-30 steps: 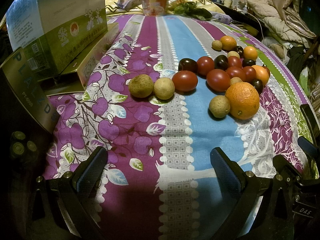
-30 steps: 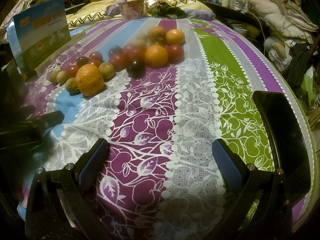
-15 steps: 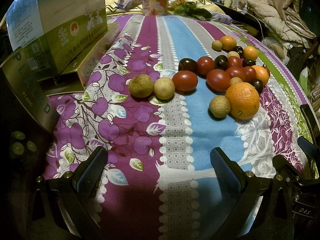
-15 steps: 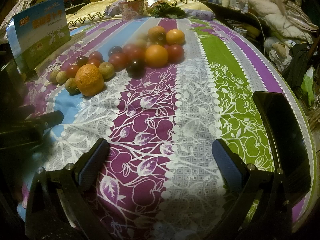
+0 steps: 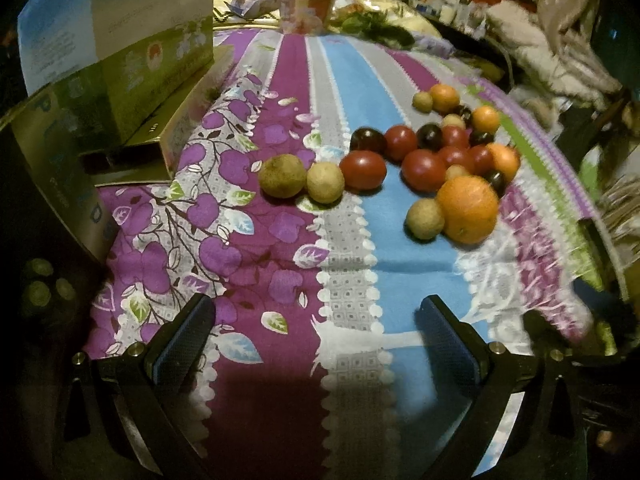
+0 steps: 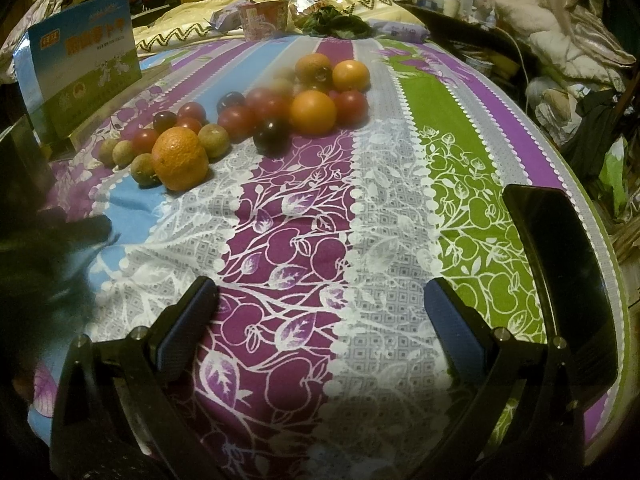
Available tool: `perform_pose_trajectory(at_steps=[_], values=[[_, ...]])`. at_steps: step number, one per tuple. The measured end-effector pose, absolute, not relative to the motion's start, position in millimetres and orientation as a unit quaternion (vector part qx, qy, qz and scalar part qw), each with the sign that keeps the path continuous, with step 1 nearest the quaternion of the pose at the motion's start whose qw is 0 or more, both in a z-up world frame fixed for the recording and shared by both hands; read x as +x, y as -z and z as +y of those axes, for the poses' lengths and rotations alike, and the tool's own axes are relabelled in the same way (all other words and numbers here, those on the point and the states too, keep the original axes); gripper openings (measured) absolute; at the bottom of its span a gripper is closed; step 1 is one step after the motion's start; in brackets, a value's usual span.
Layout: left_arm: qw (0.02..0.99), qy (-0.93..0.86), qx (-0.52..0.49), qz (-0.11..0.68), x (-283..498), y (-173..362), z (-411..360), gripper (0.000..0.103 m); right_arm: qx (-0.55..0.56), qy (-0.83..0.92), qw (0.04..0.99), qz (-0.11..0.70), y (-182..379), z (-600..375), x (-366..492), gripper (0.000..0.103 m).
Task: Organize fruits
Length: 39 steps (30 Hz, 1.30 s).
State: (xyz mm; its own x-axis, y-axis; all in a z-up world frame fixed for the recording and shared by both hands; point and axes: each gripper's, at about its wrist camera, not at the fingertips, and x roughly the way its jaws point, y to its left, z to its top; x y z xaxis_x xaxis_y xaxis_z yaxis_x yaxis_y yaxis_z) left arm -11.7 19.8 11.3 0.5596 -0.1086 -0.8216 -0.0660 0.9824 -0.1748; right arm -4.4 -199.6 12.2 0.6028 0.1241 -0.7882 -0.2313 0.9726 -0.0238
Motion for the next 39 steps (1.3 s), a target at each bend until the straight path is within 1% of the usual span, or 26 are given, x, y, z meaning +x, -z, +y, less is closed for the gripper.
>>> perform_pose_trajectory(at_steps=[4,5,6,7,8,11,18,19,20,21,22,23,27,29,36,39], values=[[0.890,-0.001,-0.109,0.443,-8,-25,32,0.098,-0.061,-0.100,0.893,0.434,-12,-199,-5,0.103],[0.891,-0.003,-0.114,0.439,-5,-26,35,0.089,-0.061,-0.100,0.893,0.434,-12,-199,-5,0.103],[0.891,0.001,-0.122,0.438,-3,-26,38,0.083,-0.061,-0.100,0.893,0.434,-12,-199,-4,0.103],[0.887,0.004,-0.133,0.443,2,-24,42,0.074,-0.061,-0.100,0.893,0.434,-12,-199,-5,0.103],[0.884,-0.002,-0.141,0.445,5,-23,47,0.070,-0.061,-0.099,0.893,0.434,-12,-199,-5,0.103],[0.884,-0.014,-0.132,0.448,15,-21,49,0.065,-0.062,-0.099,0.893,0.434,-12,-199,-5,0.103],[0.884,-0.004,-0.121,0.452,38,-19,47,0.064,-0.061,-0.099,0.893,0.434,-13,-199,-5,0.103],[0.883,0.006,-0.124,0.453,40,-19,45,0.058,-0.062,-0.099,0.893,0.434,-13,-199,-5,0.103],[0.881,0.023,-0.122,0.457,42,-19,41,0.047,-0.062,-0.099,0.893,0.434,-13,-199,-5,0.103],[0.879,0.029,-0.116,0.462,44,-19,37,0.045,-0.062,-0.099,0.893,0.434,-13,-199,-5,0.103],[0.878,0.040,-0.117,0.462,44,-20,36,0.020,-0.061,-0.099,0.893,0.434,-13,-199,-5,0.103],[0.874,0.057,-0.121,0.468,41,-22,33,0.000,-0.061,-0.099,0.893,0.434,-13,-199,-5,0.103],[0.877,0.100,-0.112,0.457,14,-39,16,0.000,-0.061,-0.099,0.893,0.434,-13,-199,-5,0.103],[0.883,0.094,-0.097,0.450,7,-43,13,0.000,-0.061,-0.099,0.893,0.434,-13,-199,-5,0.103],[0.867,0.098,-0.134,0.470,26,-36,20,0.000,-0.061,-0.100,0.893,0.434,-13,-199,-5,0.103],[0.868,0.122,-0.130,0.463,21,-40,10,0.000,-0.061,-0.100,0.893,0.434,-13,-199,-5,0.103]])
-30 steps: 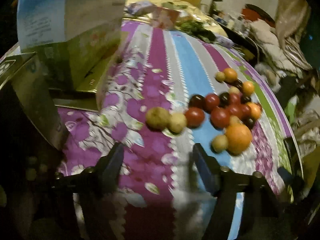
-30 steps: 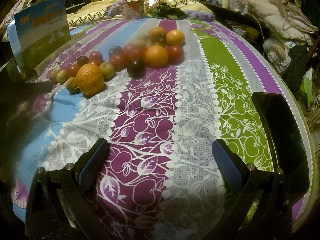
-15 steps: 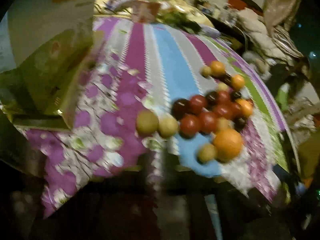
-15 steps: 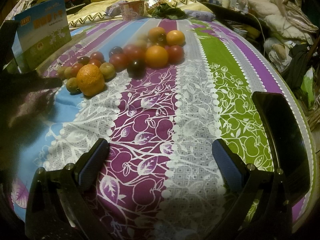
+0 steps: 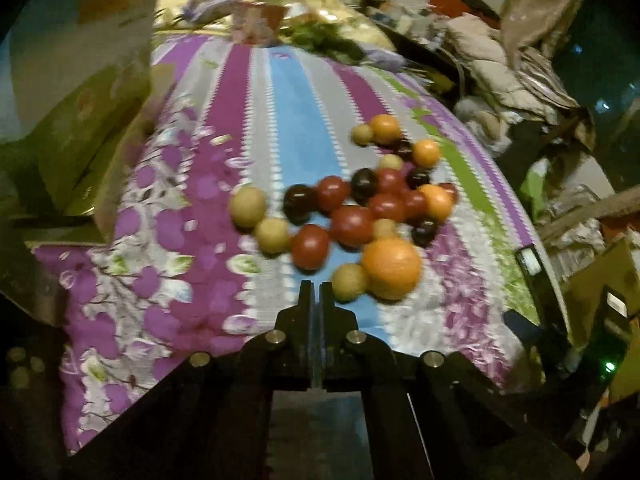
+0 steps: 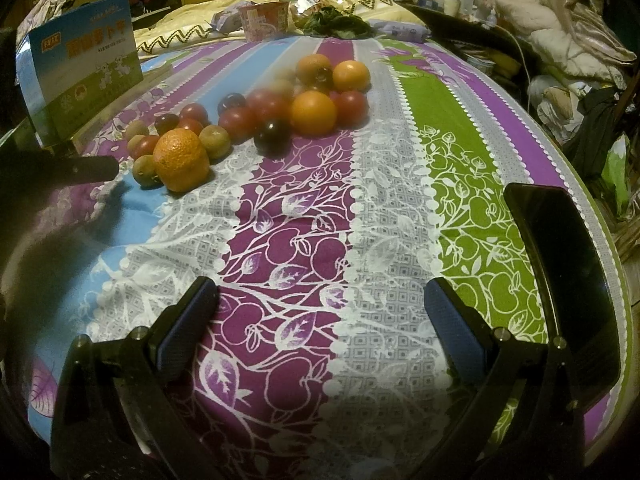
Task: Organize fruits
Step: 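Lower the left tool onto a small tan round fruit and close it, then lower the right tool onto a dark purple plum and close it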
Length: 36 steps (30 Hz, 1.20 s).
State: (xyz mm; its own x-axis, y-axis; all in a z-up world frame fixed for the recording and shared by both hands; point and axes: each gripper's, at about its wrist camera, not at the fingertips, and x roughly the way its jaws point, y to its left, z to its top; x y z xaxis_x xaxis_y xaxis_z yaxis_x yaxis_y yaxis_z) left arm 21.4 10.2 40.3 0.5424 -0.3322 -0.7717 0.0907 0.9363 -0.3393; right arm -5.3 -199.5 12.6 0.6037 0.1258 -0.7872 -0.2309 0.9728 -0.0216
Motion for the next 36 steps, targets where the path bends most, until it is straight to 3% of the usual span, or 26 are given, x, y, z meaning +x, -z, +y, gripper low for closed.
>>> perform_pose_trajectory(at_steps=[3,7,10,13,14,18,20,22,36], values=[[0.868,0.149,-0.122,0.457,19,-41,1,0.001,-0.060,-0.100,0.893,0.434,-13,-199,-5,0.103],[0.875,0.151,-0.110,0.446,24,-38,-4,0.026,-0.060,-0.100,0.893,0.434,-13,-198,-5,0.103],[0.875,0.159,-0.104,0.446,32,-34,-8,0.033,-0.060,-0.100,0.893,0.434,-13,-199,-5,0.103],[0.876,0.162,-0.101,0.442,34,-32,-10,0.051,-0.060,-0.100,0.893,0.434,-13,-199,-5,0.103],[0.877,0.166,-0.100,0.441,35,-30,-11,0.053,-0.060,-0.100,0.893,0.434,-13,-199,-5,0.103],[0.875,0.177,-0.098,0.439,34,-27,-12,0.051,-0.059,-0.101,0.893,0.434,-13,-199,-5,0.103],[0.875,0.183,-0.094,0.437,32,-30,-14,0.034,-0.053,-0.104,0.894,0.432,-13,-199,-6,0.103],[0.877,0.181,-0.088,0.436,30,-32,-13,0.027,-0.047,-0.108,0.895,0.430,-13,-200,-8,0.103],[0.869,0.217,-0.099,0.434,36,-24,-7,0.029,-0.045,-0.113,0.893,0.434,-13,-200,-8,0.103]])
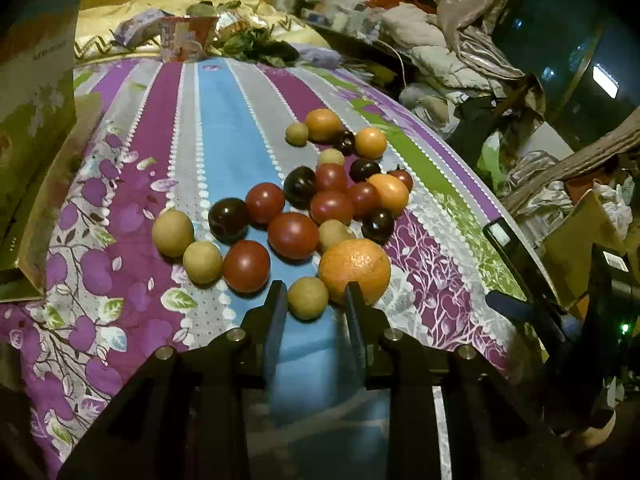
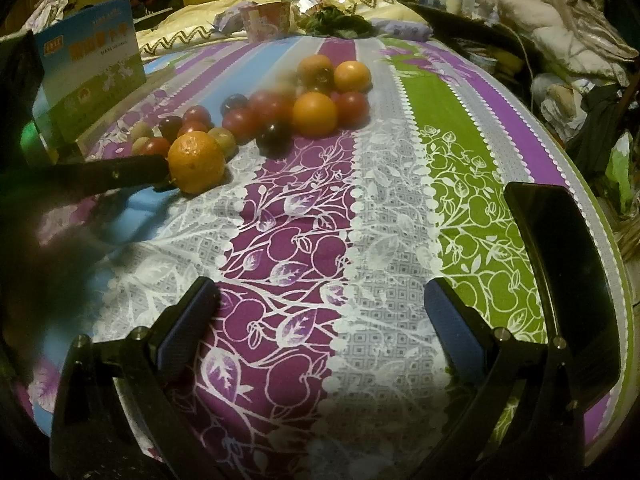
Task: Organize fruits
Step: 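Lower the right tool onto a dark purple plum and close it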
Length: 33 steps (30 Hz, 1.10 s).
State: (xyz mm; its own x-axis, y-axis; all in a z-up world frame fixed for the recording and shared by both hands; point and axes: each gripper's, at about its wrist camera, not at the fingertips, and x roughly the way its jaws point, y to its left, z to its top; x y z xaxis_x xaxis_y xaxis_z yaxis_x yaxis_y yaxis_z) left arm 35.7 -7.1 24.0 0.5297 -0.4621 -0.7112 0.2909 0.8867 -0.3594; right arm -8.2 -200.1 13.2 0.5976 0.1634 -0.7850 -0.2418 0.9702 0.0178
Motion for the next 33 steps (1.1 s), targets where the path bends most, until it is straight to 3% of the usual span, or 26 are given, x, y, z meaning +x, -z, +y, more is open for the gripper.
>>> perform_pose_trajectory(at_steps=[2,4,12,26,30,33], values=[[0.868,0.213,-0.099,0.438,36,-23,-6,0.020,-0.037,-0.123,0.891,0.436,-15,-204,-9,0.103],[0.869,0.211,-0.103,0.435,34,-24,-4,0.020,-0.025,-0.136,0.889,0.436,-17,-207,-8,0.097],[0.885,0.186,-0.122,0.410,16,-43,13,0.020,0.029,-0.183,0.874,0.449,-30,-204,22,0.052],[0.888,0.178,-0.133,0.403,7,-47,21,0.020,0.030,-0.169,0.875,0.453,-28,-178,85,0.047],[0.886,0.176,-0.136,0.406,6,-46,20,0.020,0.010,-0.162,0.875,0.456,-27,-171,84,0.030],[0.885,0.171,-0.140,0.410,6,-48,21,0.020,-0.006,-0.159,0.875,0.457,-29,-164,80,0.026]])
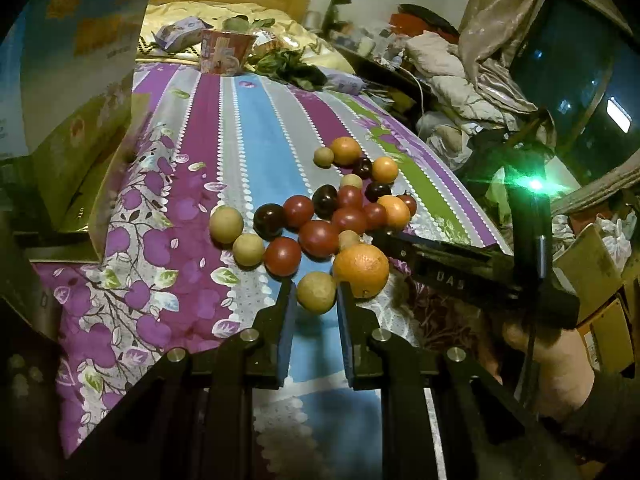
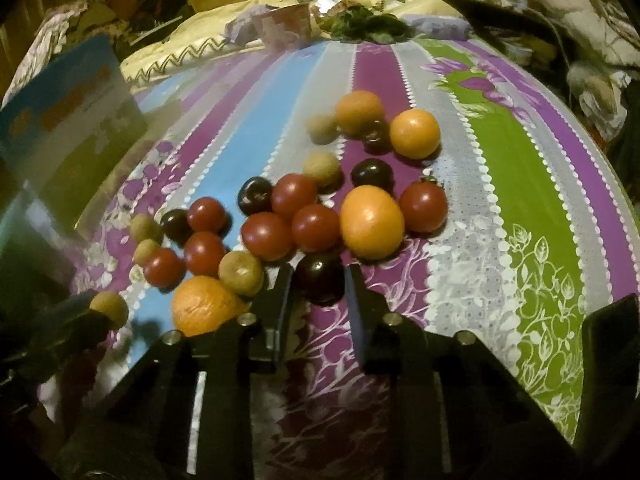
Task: Organize fruits
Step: 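Lower the right tool onto a dark purple plum and close it, then carry the plum in the right tool while the left tool carries the tan fruit to the blue basket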
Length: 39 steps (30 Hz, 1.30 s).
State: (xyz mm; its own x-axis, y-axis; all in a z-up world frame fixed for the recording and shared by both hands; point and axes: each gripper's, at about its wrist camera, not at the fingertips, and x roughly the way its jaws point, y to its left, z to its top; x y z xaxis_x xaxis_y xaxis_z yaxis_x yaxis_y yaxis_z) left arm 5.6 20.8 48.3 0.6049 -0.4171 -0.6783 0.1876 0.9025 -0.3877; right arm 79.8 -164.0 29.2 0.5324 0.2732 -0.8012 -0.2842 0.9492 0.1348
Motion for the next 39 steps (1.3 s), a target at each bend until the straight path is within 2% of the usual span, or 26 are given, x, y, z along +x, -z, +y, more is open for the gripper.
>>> perform_pose_trajectory(at_steps=[13,21,29,39], values=[[0.903,0.109,-0.135,0.393,-10,-114,49,0.020,0.005,-0.138,0.876,0.461,-82,-152,42,0.026],[0.923,0.050,-0.125,0.360,-45,-165,86,0.020,-0.006,-0.167,0.886,0.434,-131,-120,17,0.026],[0.931,-0.019,-0.145,0.333,-82,-206,154,0.020,-0.022,-0.208,0.892,0.401,-185,-67,8,0.026],[0.929,-0.118,-0.172,0.307,-127,-242,254,0.020,-0.054,-0.271,0.877,0.393,-227,23,-12,0.026]])
